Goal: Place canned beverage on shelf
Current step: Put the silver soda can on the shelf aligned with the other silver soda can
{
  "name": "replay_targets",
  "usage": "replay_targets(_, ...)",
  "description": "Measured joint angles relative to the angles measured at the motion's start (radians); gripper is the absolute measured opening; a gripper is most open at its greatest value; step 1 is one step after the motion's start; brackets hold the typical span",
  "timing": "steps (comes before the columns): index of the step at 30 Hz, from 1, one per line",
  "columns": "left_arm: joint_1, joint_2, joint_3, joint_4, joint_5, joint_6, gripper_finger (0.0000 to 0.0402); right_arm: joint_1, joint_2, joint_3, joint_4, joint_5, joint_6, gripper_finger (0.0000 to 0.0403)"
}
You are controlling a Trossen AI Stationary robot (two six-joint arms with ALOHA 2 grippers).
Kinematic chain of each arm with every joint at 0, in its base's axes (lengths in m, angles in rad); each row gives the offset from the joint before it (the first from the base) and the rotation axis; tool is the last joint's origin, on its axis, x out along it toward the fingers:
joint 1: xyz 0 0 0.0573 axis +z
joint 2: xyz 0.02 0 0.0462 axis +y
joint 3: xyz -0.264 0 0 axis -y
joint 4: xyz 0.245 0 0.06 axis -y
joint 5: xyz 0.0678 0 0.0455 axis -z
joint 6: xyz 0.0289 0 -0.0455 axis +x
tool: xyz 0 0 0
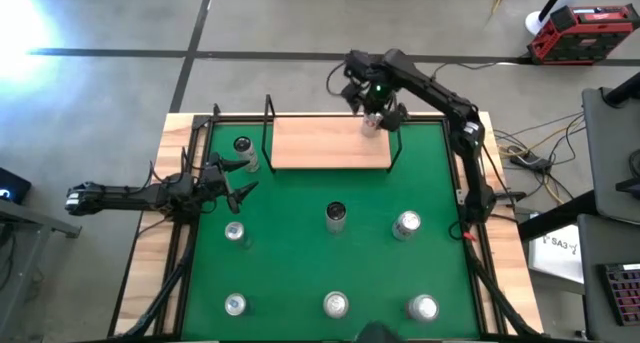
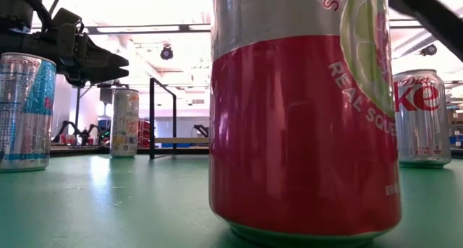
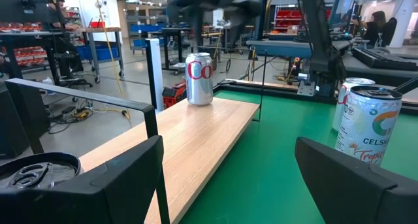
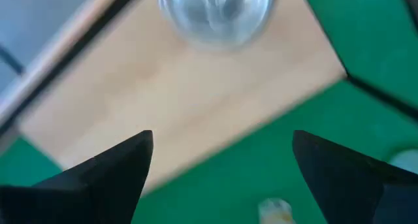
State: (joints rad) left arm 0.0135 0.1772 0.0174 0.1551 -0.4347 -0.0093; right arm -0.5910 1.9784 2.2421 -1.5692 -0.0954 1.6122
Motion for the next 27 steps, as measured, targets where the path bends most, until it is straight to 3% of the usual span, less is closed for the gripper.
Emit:
replay_targets(7,0.000,0.000,0.000,0.000,0.000,0.000,0.0332,0.263,-0.169,-0.212,0.000,0.170,0.201,0.0358)
replay_targets(18,0.000,0.000,0.000,0.000,0.000,0.000,0.0332,0.594,-0.452,-0.659,-0.002,0.143,0.646,0.0357)
replay_targets(27,0.000,0.000,0.000,0.000,0.000,0.000,0.0332,0.828,-0.497,-0.789,0.044,0.095,0.975,0.0357)
